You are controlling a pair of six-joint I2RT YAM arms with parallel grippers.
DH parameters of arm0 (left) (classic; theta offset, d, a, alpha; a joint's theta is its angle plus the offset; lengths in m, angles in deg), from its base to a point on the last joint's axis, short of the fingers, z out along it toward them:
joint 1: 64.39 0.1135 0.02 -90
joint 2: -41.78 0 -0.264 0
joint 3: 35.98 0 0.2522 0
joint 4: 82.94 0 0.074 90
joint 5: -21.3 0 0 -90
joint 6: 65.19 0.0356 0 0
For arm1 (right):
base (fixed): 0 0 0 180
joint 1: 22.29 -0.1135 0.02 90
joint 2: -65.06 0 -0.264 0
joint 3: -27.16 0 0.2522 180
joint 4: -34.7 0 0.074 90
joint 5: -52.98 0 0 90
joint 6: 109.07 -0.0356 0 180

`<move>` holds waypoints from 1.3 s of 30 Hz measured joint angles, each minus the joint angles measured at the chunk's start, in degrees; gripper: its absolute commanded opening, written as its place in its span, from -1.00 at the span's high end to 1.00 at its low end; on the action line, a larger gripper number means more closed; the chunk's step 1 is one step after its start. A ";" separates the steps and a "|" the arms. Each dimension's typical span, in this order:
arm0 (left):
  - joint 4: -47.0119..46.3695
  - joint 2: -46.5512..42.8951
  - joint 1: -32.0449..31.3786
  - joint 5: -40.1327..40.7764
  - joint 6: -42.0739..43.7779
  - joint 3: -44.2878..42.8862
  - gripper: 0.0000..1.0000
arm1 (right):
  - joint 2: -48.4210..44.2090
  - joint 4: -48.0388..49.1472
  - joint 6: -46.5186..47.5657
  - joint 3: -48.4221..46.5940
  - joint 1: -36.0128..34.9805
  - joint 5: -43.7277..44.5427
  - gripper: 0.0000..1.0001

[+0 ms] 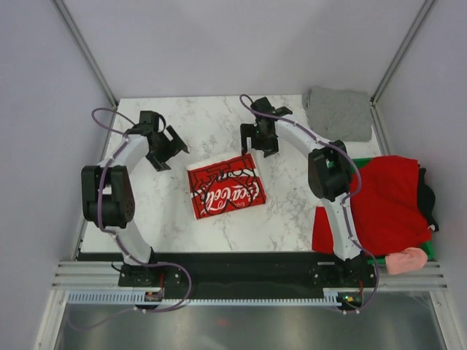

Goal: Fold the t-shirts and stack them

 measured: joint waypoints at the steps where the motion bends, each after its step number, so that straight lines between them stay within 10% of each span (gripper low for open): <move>1: -0.31 2.84 0.48 -0.59 0.33 -2.40 -0.99 | 1.55 -0.04 0.15 -0.90 0.85 0.24 -0.96; 13: -1.86 -10.54 1.33 -1.70 1.20 1.88 -0.88 | -21.92 19.23 1.07 32.20 8.87 -8.72 -0.86; 24: 1.01 -26.86 1.33 -1.77 2.29 15.08 -0.86 | -34.95 41.40 -10.88 62.27 -6.51 -12.11 -0.81; 39: 8.33 -35.71 1.33 -1.70 7.98 12.87 -0.86 | -39.54 36.04 -11.69 60.48 -15.85 -11.89 -0.96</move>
